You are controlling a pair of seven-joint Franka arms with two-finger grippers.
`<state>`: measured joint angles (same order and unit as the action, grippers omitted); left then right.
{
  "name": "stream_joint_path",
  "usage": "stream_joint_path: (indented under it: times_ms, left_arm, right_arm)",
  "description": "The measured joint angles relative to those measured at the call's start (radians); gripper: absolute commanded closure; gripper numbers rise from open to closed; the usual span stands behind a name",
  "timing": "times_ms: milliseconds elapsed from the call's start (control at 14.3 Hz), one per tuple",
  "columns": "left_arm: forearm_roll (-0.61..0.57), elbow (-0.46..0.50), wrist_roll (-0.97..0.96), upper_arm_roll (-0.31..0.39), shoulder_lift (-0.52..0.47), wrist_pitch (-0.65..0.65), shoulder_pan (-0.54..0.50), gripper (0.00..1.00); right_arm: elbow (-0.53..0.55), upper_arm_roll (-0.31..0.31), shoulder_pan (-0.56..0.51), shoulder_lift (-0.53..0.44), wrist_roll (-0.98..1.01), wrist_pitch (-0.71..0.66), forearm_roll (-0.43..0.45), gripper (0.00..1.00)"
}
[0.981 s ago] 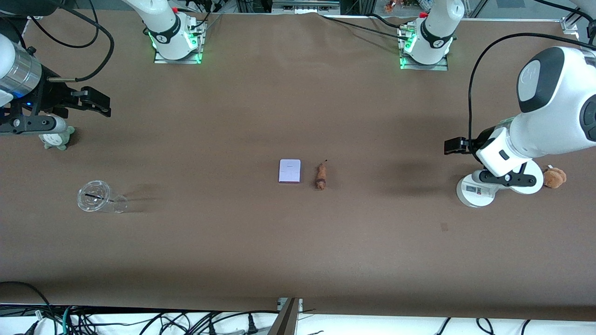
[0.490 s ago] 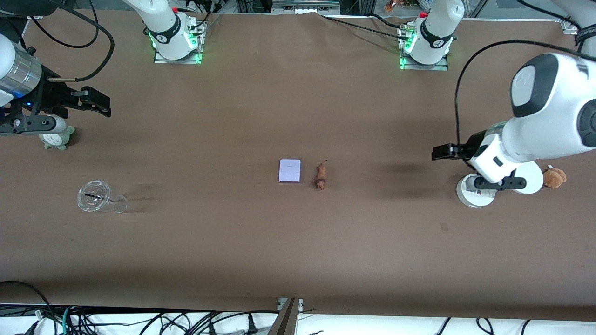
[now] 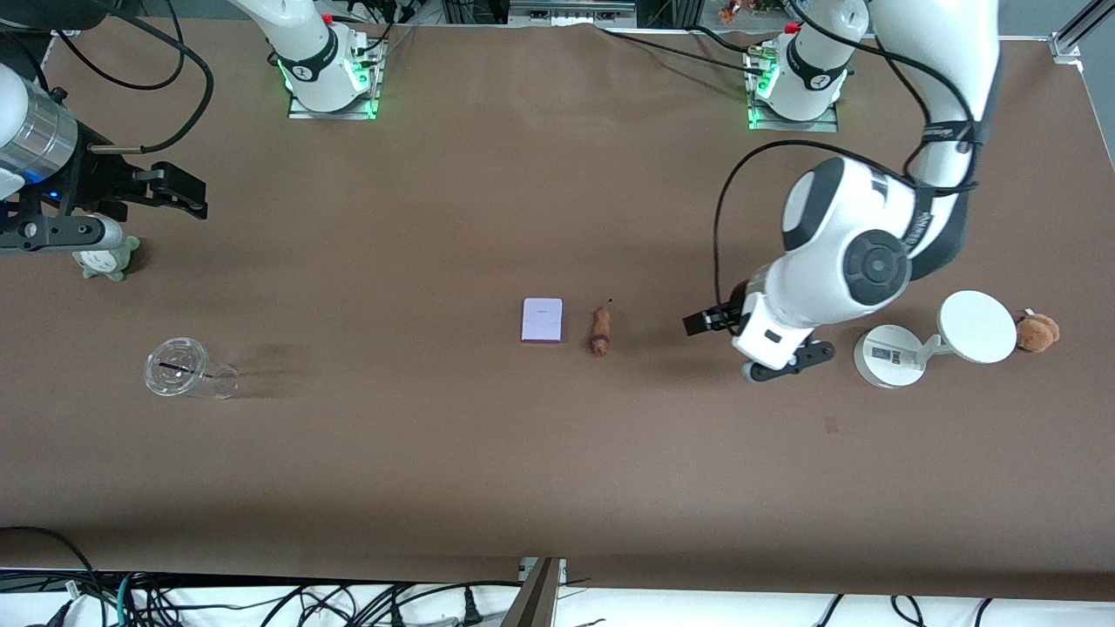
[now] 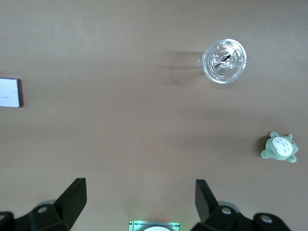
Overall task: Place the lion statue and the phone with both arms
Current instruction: 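Reach the left gripper down to the brown lion statue beside the box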
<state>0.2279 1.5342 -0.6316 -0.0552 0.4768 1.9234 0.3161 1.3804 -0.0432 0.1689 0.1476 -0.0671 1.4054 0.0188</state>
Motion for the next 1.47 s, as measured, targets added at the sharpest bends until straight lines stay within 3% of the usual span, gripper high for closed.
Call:
stream_joint_path:
  times_ms: [280,560,770,1121,1471]
  left_arm:
    - [-0.002,0.0,-0.113,0.001,0.031,0.109,0.099,0.0]
    - [-0.196,0.0,-0.122,0.0,0.081,0.149,0.202,0.0]
    - [-0.262,-0.021,-0.118,0.001,0.147,0.173,0.282,0.0]
    - [-0.265,-0.155,-0.025,0.008,0.261,0.19,0.289,0.0]
    - [-0.265,-0.166,0.057,0.01,0.288,0.207,0.288,0.0]
  right_arm:
    - [0.0,0.0,0.0,0.0,0.0,0.0,0.0,0.0]
    - [0.0,0.0,0.0,0.0,0.0,0.001,0.0,0.0]
    - [0.0,0.0,0.0,0.0,0.0,0.003,0.0,0.0]
    - [0.0,0.0,0.0,0.0,0.0,0.003,0.0,0.0]
    - [0.0,0.0,0.0,0.0,0.0,0.011,0.0,0.0]
